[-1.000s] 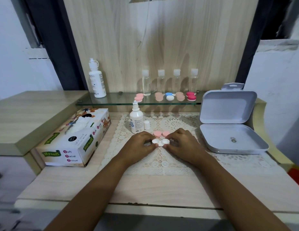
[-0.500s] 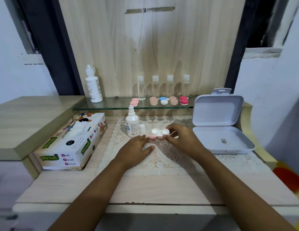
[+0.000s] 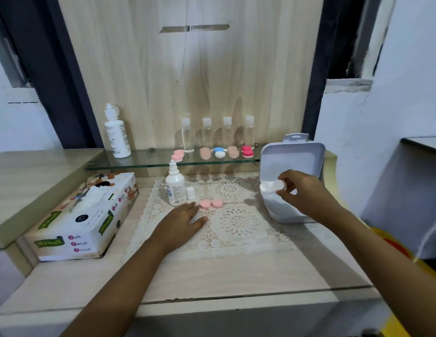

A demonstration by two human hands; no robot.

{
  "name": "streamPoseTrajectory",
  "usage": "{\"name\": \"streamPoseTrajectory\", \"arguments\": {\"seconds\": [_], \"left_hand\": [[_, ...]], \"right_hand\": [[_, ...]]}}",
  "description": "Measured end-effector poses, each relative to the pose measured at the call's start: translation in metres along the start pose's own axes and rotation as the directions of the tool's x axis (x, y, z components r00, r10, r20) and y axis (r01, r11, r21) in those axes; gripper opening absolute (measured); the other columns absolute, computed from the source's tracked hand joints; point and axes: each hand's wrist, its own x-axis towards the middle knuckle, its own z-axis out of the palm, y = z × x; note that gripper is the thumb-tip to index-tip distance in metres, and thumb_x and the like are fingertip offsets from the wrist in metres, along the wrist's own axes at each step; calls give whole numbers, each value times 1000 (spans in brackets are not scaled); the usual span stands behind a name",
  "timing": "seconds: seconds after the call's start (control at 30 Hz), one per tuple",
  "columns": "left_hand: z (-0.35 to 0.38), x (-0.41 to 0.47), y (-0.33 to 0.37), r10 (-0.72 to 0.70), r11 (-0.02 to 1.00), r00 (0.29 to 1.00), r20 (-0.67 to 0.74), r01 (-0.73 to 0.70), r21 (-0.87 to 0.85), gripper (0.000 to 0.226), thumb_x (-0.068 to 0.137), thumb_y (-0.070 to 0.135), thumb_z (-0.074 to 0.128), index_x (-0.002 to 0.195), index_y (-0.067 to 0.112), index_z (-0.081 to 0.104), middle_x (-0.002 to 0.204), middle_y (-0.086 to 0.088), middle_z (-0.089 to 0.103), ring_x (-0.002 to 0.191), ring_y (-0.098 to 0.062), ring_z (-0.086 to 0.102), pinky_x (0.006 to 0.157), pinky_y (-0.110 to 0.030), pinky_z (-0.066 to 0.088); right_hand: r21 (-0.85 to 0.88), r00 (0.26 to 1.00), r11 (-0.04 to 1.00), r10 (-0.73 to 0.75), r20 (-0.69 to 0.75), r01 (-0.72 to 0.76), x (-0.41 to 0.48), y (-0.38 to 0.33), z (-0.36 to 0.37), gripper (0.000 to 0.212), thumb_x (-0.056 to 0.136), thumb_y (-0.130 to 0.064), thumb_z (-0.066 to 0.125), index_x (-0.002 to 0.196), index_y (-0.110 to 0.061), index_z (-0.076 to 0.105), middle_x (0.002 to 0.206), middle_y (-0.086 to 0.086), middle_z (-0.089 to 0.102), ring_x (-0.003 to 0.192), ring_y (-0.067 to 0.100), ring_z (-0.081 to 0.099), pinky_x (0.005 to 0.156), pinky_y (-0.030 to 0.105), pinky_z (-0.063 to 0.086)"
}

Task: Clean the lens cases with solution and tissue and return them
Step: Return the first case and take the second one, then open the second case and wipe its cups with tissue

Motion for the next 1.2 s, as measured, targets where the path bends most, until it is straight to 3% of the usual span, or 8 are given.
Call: {"name": "streamPoseTrajectory", "arguments": {"seconds": [0.1,0.23,0.37,0.47,0.67,0.83,1.03,1.2], "left_hand": [[0,0,1,5,1000,1000,-4,-5,-2,56,95,46,42,143,17,36,154,2,25,142,-12,18,112,-23,14],[0,-1,0,4,1000,1000,-11,-4,-7,55,95,45,43,143,17,37,154,2,26,141,-11,20,111,-22,15],[0,0,0,1,1000,1000,-6,-1,-6,56,95,46,42,143,18,37,154,3,25,141,-11,19,111,-23,15],[-1,0,0,9,1000,1000,-13,-9,-5,55,95,45,43,143,17,38,154,2,26,141,-11,19,111,-22,15],[-1,0,-1,12,1000,1000,-10,-12,-7,56,95,47,43,142,18,39,153,3,27,141,-11,21,111,-23,17],[-1,0,-1,16,1000,1000,-15,-16,-3,56,95,46,43,142,17,39,153,2,27,141,-12,21,111,-24,17],[0,0,0,20,1000,1000,-20,-20,-9,56,95,46,43,142,17,39,153,2,27,141,-11,21,111,-23,17],[0,1,-2,14,999,1000,-27,-15,-30,52,95,42,45,141,17,41,152,2,29,140,-11,24,110,-22,19]], "right_hand": [[-145,998,987,-63,6,63,0,16,-4,28,82,-14,67,107,-8,58,94,9,63,79,29,61,67,40,52],[-340,975,915,-185,122,216,2,26,-6,27,81,-5,66,107,-9,57,97,12,59,77,34,59,60,40,52],[-461,911,788,-318,262,408,8,32,-4,49,61,16,68,101,-12,61,84,10,58,63,29,53,48,30,41],[-497,883,733,-343,319,465,10,33,-4,53,59,16,70,101,-16,62,84,7,58,62,25,53,48,30,41],[-435,892,786,-330,308,440,12,30,-4,50,78,13,53,120,-14,55,105,11,56,84,28,52,65,33,41],[-388,928,845,-314,198,369,12,31,0,37,72,10,67,104,-8,60,90,13,60,72,32,56,55,34,47],[-85,971,974,-218,-97,210,16,8,15,27,78,-6,71,104,-3,62,90,12,62,73,28,60,61,29,44],[150,989,978,-139,-57,146,20,-30,41,28,82,-20,70,106,-7,64,89,0,56,77,14,54,71,23,42]]}}
